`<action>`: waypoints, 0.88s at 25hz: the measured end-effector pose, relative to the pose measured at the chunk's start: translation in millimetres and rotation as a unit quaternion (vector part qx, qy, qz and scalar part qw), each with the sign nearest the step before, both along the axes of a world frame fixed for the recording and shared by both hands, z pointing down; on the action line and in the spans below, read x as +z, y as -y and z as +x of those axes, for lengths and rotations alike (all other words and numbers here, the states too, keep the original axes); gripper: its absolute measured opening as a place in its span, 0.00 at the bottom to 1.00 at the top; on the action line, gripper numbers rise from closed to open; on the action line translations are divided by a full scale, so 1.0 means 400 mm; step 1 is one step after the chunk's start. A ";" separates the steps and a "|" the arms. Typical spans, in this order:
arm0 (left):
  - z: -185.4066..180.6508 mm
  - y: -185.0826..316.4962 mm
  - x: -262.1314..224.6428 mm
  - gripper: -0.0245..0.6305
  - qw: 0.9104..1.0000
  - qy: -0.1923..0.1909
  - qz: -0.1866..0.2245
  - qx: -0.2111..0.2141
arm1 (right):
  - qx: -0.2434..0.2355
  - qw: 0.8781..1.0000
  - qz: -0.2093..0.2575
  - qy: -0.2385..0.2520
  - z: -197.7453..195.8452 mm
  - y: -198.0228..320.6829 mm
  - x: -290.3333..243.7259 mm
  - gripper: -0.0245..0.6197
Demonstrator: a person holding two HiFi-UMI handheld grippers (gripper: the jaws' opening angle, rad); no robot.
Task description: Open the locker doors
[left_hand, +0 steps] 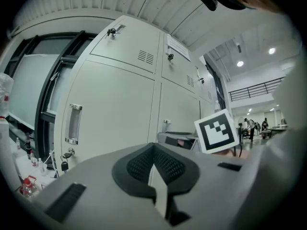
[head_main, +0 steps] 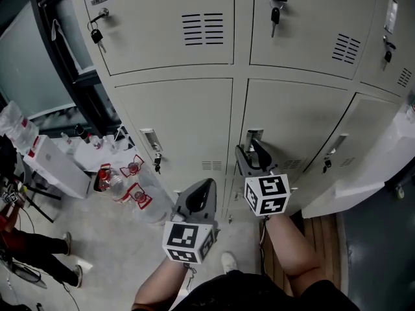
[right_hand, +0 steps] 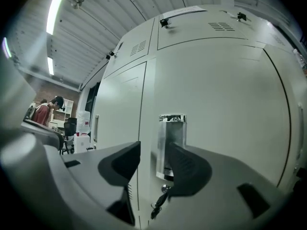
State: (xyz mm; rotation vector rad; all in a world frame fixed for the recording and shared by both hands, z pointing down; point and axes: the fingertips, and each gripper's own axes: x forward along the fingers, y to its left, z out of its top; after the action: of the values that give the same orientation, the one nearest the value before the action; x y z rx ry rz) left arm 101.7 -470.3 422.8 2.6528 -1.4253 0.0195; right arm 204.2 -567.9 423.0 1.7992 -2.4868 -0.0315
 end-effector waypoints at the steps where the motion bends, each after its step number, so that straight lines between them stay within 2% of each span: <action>1: -0.001 0.005 0.000 0.04 1.000 0.000 0.000 -0.001 | 0.005 1.000 0.004 -0.006 -0.001 0.006 -0.001 0.33; 5: -0.009 0.018 -0.001 0.04 1.000 0.001 0.001 -0.007 | 0.027 0.999 0.012 -0.029 -0.011 0.025 0.002 0.32; 12: -0.043 0.025 0.007 0.04 1.000 0.003 -0.003 -0.017 | 0.067 0.997 0.021 -0.028 -0.003 0.040 0.003 0.25; 17: -0.053 0.012 0.016 0.04 1.000 0.010 -0.006 -0.018 | 0.077 0.996 0.022 -0.025 0.003 0.033 0.005 0.20; 22: -0.053 -0.015 0.023 0.04 1.000 0.015 -0.007 -0.017 | 0.070 0.997 0.021 -0.016 0.003 0.012 0.005 0.20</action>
State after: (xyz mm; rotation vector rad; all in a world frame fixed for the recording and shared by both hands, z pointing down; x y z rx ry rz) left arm 80.5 -464.3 431.9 2.6270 -1.4732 0.0656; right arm 205.4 -572.6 424.9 1.9677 -2.3507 -0.1059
